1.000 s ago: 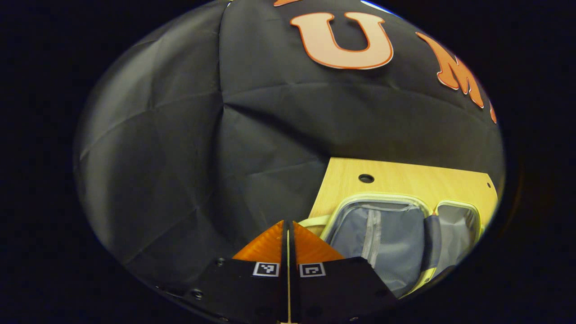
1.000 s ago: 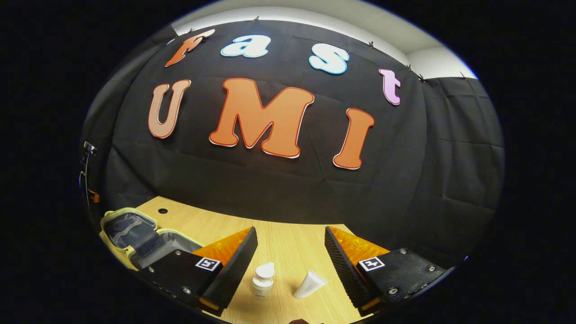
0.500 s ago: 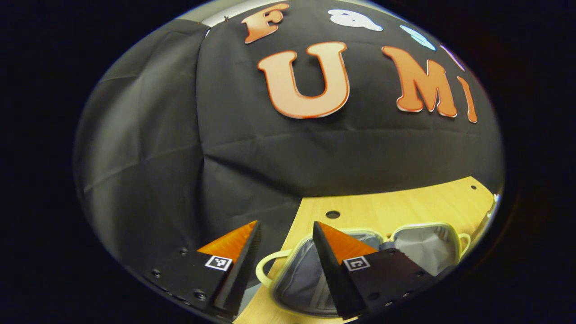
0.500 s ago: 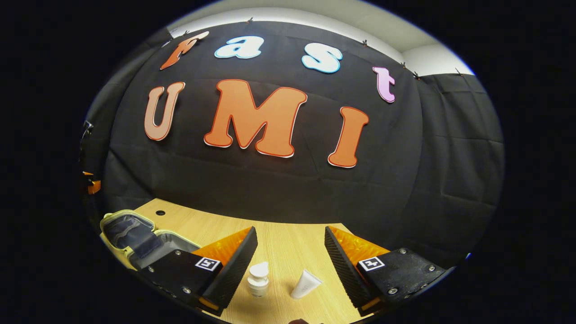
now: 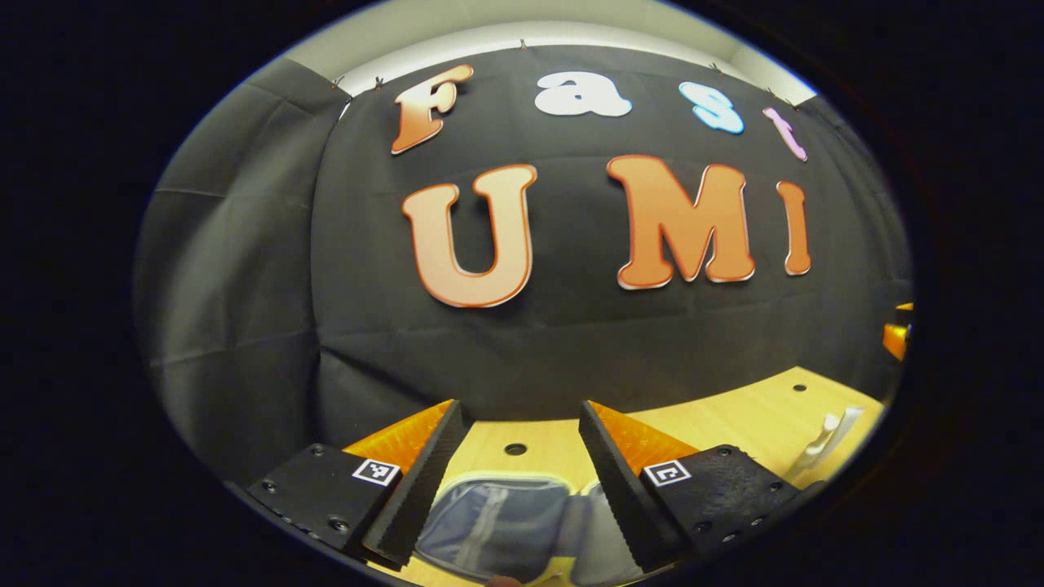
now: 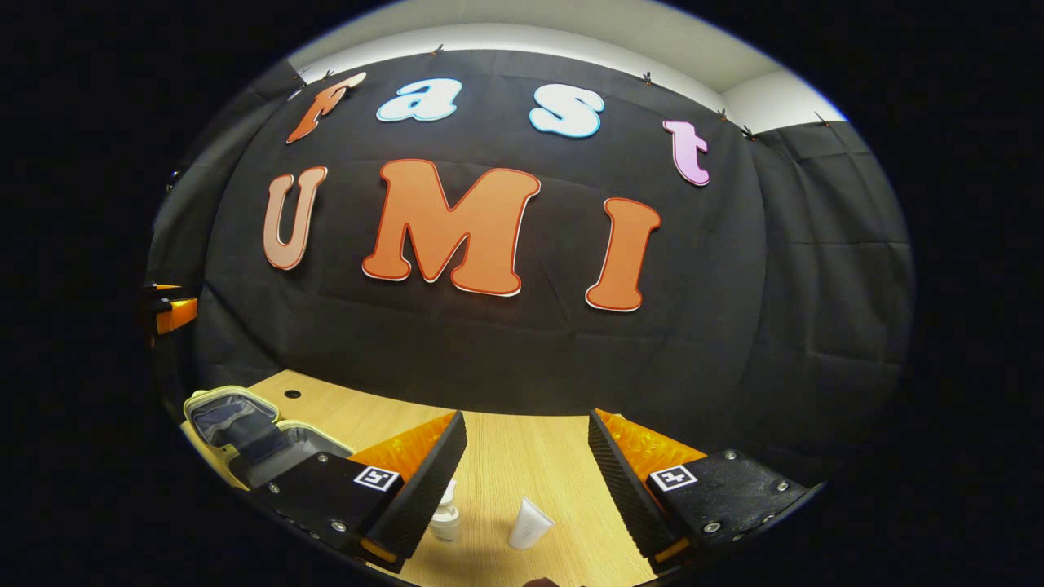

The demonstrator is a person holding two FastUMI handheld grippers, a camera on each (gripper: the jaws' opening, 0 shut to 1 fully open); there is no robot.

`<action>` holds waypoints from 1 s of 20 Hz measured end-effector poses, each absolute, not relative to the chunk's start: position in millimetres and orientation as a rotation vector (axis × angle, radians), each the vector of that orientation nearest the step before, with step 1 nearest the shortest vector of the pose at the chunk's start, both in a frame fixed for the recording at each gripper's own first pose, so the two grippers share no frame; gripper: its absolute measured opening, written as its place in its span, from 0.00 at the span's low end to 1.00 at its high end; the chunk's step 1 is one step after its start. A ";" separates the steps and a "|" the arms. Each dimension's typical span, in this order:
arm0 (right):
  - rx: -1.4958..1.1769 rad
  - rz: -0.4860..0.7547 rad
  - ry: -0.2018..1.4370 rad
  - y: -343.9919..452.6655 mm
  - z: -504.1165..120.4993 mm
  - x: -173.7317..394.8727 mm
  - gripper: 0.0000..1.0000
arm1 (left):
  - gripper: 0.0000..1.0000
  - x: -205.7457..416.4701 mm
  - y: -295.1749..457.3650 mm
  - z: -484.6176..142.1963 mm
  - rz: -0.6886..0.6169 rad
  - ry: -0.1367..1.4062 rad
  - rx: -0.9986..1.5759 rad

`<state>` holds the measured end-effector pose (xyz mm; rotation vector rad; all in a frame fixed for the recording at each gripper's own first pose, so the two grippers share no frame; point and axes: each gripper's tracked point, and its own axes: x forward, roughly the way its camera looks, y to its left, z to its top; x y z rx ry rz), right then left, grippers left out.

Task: First open the suitcase, pack the skin care products into it, and then close the suitcase.

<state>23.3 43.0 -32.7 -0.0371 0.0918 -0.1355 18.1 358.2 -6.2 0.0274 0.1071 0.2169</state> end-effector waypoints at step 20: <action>-0.034 -0.070 0.140 -4.8 -81.9 17.8 0.96 | 0.93 46.8 91.6 -17.5 -0.129 0.076 0.007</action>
